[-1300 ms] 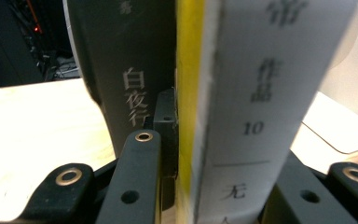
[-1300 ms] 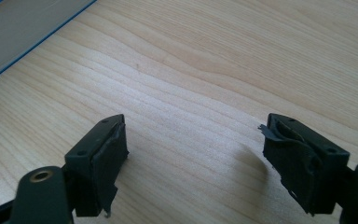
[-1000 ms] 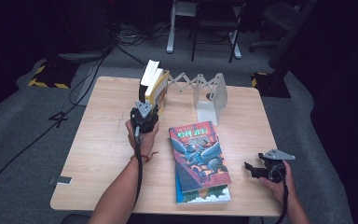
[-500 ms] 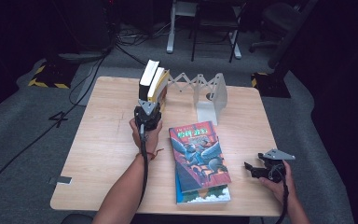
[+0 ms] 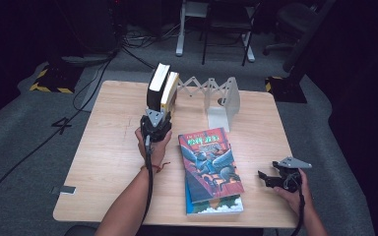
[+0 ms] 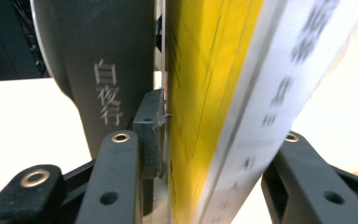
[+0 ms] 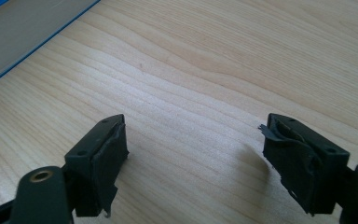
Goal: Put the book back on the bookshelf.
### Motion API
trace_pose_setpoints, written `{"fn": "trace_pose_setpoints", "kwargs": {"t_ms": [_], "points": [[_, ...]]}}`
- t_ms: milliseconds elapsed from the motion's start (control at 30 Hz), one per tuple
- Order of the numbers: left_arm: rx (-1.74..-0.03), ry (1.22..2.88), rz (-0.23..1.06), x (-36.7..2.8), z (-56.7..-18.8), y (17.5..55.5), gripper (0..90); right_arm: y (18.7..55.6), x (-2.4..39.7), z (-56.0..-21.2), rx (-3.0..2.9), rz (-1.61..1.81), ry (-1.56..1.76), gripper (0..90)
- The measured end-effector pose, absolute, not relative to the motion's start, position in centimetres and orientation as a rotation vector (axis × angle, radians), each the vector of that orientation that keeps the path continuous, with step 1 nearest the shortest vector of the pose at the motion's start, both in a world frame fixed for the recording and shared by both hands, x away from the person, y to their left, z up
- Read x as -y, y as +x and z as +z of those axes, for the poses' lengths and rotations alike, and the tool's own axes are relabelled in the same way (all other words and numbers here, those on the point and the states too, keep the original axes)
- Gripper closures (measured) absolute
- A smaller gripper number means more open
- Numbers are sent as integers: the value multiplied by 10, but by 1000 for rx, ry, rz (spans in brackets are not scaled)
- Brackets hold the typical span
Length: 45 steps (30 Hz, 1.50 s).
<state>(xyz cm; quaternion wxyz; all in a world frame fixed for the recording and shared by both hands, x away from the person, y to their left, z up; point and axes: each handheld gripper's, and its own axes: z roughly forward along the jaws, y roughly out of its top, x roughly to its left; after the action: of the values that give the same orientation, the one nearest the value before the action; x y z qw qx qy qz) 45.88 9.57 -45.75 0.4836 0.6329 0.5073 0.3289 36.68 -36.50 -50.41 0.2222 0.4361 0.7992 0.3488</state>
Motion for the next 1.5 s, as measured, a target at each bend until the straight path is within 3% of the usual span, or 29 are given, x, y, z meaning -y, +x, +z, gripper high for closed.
{"fn": "trace_pose_setpoints", "kwargs": {"t_ms": [133,433,600,667,800,1500], "points": [[-1227,1538,785,-106,-461,453,515,367,365,-504,-2211,964,1208,216],[-1154,1661,779,-119,-475,441,470,367,365,-504,-2215,972,1211,216],[-1152,1687,761,-118,-481,438,549,368,366,-504,-2217,973,1214,215],[-1133,1735,777,-112,-486,437,696,368,366,-504,-2217,973,1214,215],[-1169,1713,793,-109,-486,439,736,368,366,-504,-2218,974,1214,215],[-1276,1689,799,-93,-480,472,749,368,366,-504,-2223,978,1214,213]]}}
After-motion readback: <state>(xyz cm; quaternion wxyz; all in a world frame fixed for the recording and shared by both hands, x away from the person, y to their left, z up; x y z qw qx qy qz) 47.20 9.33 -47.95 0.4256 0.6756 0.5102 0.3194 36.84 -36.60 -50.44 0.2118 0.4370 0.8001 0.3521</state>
